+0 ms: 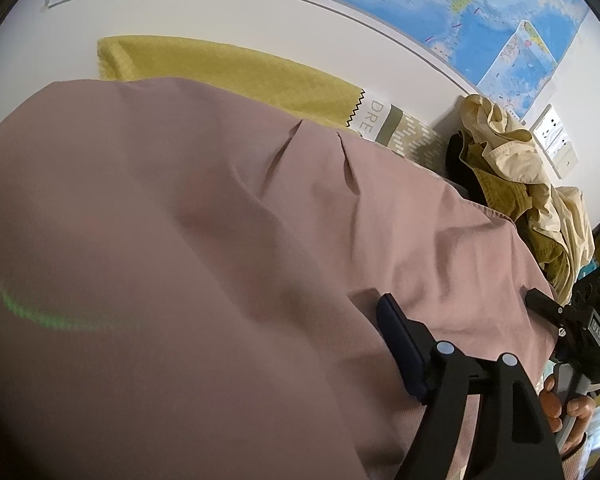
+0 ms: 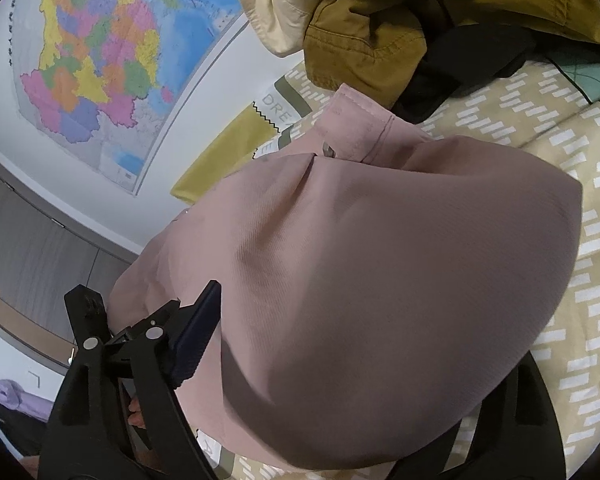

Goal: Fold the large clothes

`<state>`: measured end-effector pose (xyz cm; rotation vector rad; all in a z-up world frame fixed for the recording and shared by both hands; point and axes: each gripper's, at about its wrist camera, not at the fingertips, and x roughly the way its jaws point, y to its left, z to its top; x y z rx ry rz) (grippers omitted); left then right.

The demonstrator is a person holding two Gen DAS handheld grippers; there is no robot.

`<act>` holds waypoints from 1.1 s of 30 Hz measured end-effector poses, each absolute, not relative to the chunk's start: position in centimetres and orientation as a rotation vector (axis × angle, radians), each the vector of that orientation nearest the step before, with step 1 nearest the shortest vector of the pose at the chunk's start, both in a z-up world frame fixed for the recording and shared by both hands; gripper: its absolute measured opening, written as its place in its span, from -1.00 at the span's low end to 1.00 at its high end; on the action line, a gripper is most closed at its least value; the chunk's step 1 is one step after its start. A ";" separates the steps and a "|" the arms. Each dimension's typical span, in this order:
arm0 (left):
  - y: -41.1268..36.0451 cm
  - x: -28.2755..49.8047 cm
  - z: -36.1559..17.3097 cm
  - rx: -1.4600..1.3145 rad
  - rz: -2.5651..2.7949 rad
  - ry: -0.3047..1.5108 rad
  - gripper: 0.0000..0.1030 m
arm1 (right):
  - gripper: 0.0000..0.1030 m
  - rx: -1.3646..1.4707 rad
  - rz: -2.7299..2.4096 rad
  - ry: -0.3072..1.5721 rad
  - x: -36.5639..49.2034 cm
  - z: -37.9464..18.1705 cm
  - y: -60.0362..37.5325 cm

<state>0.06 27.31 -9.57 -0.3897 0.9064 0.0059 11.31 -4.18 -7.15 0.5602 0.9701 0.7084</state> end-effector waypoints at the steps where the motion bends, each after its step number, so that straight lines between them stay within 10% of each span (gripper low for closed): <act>1: 27.3 0.1 -9.6 -0.387 0.002 0.908 0.48 | 0.58 0.558 0.706 0.971 11.3 -7.1 -4.1; 12: 27.0 0.5 -9.6 -0.379 -0.006 0.914 0.54 | 0.22 0.542 0.712 0.984 11.3 -7.4 -4.7; 19: 28.1 1.0 -9.6 -0.416 -0.011 0.937 -0.18 | -0.28 0.600 0.776 1.011 11.6 -8.0 -4.7; 33: 27.8 2.4 -9.8 -0.442 -0.068 0.938 0.10 | 0.03 0.610 0.780 1.022 12.0 -7.8 -4.3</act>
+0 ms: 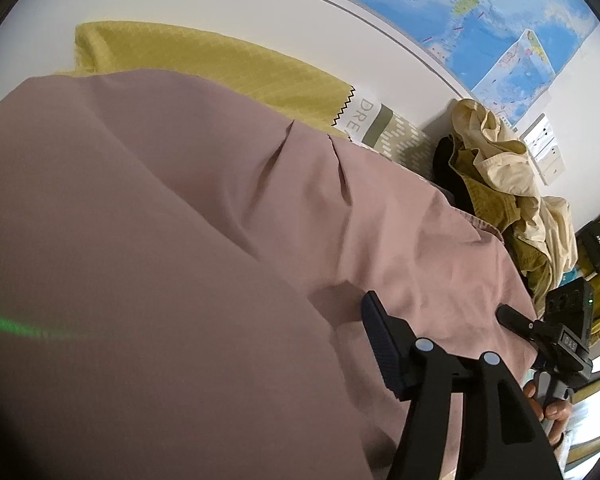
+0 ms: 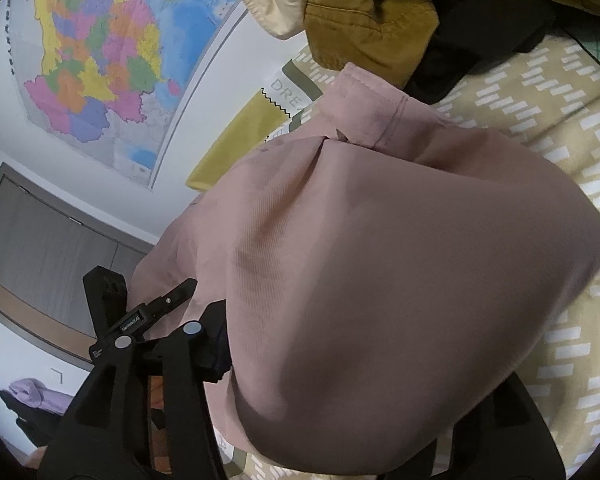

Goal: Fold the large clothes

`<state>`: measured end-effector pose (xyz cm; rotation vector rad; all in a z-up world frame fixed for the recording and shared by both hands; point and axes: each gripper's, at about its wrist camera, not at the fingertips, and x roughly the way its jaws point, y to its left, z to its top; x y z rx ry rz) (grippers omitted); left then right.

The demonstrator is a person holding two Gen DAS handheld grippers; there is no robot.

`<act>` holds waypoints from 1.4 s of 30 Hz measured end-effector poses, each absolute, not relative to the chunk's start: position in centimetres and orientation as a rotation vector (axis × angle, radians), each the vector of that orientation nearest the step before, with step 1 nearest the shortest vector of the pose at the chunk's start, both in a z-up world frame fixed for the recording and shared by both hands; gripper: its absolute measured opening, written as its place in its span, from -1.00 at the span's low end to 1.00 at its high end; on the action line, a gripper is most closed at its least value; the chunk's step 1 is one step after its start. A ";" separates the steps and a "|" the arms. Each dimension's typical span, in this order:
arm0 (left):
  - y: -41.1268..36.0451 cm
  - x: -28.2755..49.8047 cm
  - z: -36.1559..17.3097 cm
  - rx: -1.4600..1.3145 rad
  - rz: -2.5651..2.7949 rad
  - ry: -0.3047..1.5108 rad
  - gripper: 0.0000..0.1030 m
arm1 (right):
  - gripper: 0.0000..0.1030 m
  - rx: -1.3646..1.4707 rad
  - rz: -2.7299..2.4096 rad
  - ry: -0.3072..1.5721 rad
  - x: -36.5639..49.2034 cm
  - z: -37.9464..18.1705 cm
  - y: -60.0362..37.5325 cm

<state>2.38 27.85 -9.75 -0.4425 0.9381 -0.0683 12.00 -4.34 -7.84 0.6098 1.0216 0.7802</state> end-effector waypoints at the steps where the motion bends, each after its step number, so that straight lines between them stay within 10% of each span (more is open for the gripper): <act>1: 27.7 2.5 -9.8 -0.425 -0.052 0.940 -0.04 | 0.02 0.607 0.778 1.019 12.0 -7.8 -4.2; 14: 28.7 2.2 -7.9 -0.466 -0.109 0.925 -0.65 | -0.43 0.531 0.811 0.965 11.1 -4.7 -2.5; 42: 50.3 10.2 6.4 -0.370 0.235 0.629 -0.73 | -0.58 0.353 1.156 0.753 23.1 9.2 21.3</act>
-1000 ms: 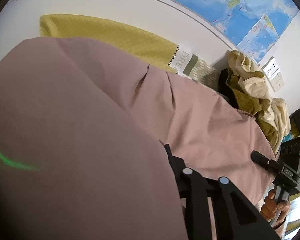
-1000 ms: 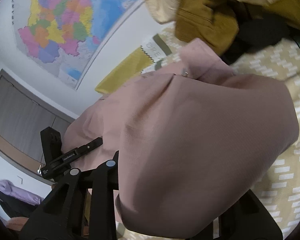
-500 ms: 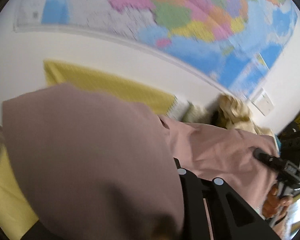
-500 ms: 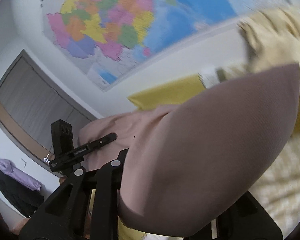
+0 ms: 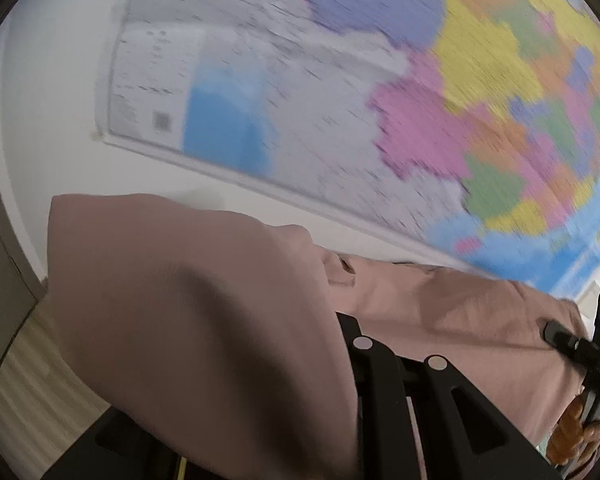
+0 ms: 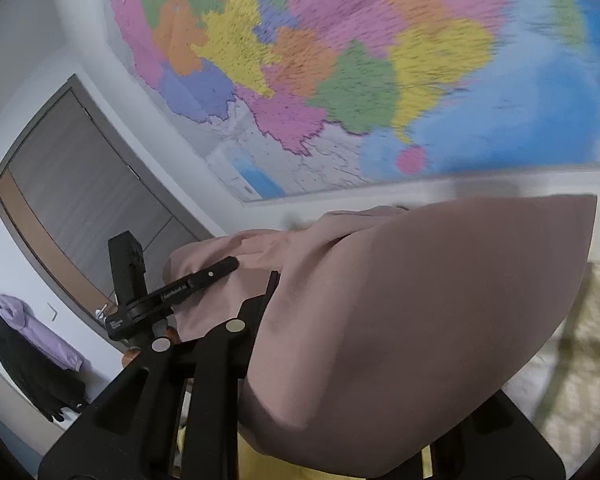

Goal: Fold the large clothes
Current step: 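Carry the pink jacket bundle with both grippers and lower it onto the bedcover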

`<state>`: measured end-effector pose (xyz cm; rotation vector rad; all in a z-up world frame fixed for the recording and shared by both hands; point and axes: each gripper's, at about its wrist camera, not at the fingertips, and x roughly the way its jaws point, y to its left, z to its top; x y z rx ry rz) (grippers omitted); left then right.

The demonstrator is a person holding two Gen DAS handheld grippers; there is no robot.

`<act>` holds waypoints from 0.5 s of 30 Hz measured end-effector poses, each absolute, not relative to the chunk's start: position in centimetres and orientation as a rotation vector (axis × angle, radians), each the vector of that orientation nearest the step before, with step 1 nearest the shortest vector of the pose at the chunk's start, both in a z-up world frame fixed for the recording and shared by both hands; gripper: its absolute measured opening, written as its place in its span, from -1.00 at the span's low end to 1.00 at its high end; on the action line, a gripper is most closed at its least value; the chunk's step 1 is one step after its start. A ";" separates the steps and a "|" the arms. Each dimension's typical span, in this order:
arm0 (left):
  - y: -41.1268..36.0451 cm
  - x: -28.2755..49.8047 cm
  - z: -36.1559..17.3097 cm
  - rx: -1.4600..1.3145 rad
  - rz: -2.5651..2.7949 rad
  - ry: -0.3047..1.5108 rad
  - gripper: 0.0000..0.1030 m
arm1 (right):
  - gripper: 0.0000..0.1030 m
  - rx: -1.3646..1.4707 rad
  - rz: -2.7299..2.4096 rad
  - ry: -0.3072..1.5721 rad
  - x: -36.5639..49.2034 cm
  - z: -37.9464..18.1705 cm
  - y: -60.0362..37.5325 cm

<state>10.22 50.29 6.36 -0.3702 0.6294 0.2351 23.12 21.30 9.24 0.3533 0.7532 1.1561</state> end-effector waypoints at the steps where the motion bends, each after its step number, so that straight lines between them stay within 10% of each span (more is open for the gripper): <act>1: 51.2 10.2 6.2 -0.354 0.256 0.611 -0.72 | -0.58 0.341 1.171 0.754 23.2 8.9 22.2; 10: 58.8 9.7 -5.7 -0.459 0.423 0.792 -0.71 | -0.52 0.221 1.208 1.065 23.1 -3.3 29.7; 15: 60.1 9.0 -7.0 -0.482 0.430 0.801 -0.44 | 0.17 0.307 1.169 1.158 23.6 -5.9 27.2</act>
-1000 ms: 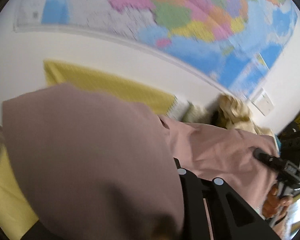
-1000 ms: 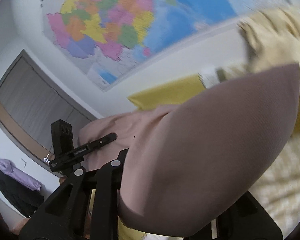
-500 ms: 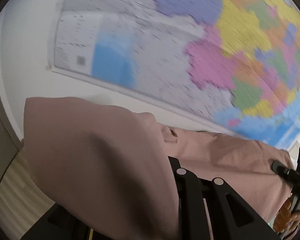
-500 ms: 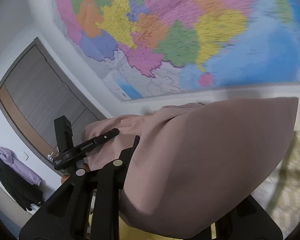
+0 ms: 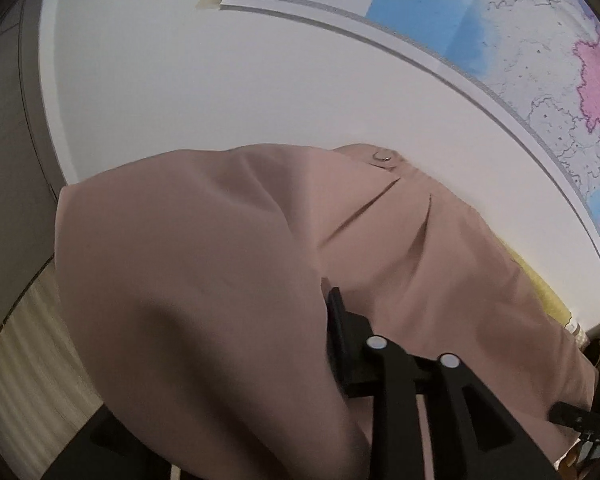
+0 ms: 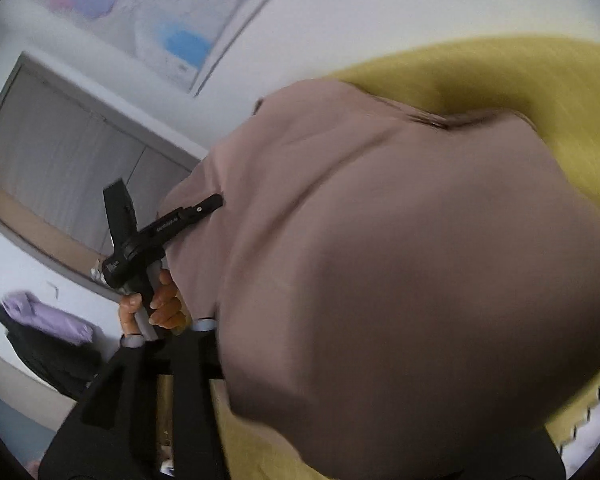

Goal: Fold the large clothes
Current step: 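Carry the pink jacket bundle with both grippers and lower it onto the bedcover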

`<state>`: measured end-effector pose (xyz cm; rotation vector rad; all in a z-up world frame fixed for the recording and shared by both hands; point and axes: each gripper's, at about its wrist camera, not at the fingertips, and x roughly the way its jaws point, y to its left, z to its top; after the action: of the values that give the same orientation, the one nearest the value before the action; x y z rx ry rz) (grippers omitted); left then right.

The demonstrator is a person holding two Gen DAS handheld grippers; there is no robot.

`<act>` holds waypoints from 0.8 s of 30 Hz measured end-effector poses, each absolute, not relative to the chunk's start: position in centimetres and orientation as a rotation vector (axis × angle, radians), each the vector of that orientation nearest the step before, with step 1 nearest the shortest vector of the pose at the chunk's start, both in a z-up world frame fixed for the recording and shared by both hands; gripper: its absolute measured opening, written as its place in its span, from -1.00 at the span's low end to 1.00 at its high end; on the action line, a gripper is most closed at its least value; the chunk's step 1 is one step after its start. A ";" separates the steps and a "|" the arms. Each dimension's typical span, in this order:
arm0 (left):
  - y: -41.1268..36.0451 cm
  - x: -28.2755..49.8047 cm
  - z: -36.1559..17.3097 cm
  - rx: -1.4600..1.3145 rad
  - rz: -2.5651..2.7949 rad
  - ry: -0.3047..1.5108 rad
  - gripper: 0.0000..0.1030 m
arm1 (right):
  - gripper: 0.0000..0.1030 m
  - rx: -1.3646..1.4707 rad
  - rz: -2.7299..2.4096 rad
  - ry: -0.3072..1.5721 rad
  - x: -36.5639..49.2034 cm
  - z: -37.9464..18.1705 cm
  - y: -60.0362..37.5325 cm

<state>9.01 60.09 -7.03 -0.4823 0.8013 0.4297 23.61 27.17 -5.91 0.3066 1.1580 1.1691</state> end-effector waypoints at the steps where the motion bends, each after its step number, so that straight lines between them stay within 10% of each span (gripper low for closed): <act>1: 60.2 9.0 -7.2 -0.483 0.429 0.806 -0.38 | 0.29 0.322 1.158 1.162 23.7 -6.0 26.2; 15: 58.8 7.2 -5.7 -0.303 0.539 0.867 0.31 | 0.56 0.501 1.030 1.132 27.4 -5.2 19.5; 19: 58.3 4.7 -3.6 -0.323 0.572 0.792 0.32 | -0.80 0.359 1.046 1.102 27.0 -4.1 21.7; 24: 55.0 2.8 -0.9 -0.250 0.567 0.690 0.46 | -0.92 0.297 1.034 0.904 26.3 1.1 20.8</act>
<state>2.85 55.00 -0.86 -0.2500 0.6903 0.5671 26.33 20.79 1.09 0.2971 0.9038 1.0344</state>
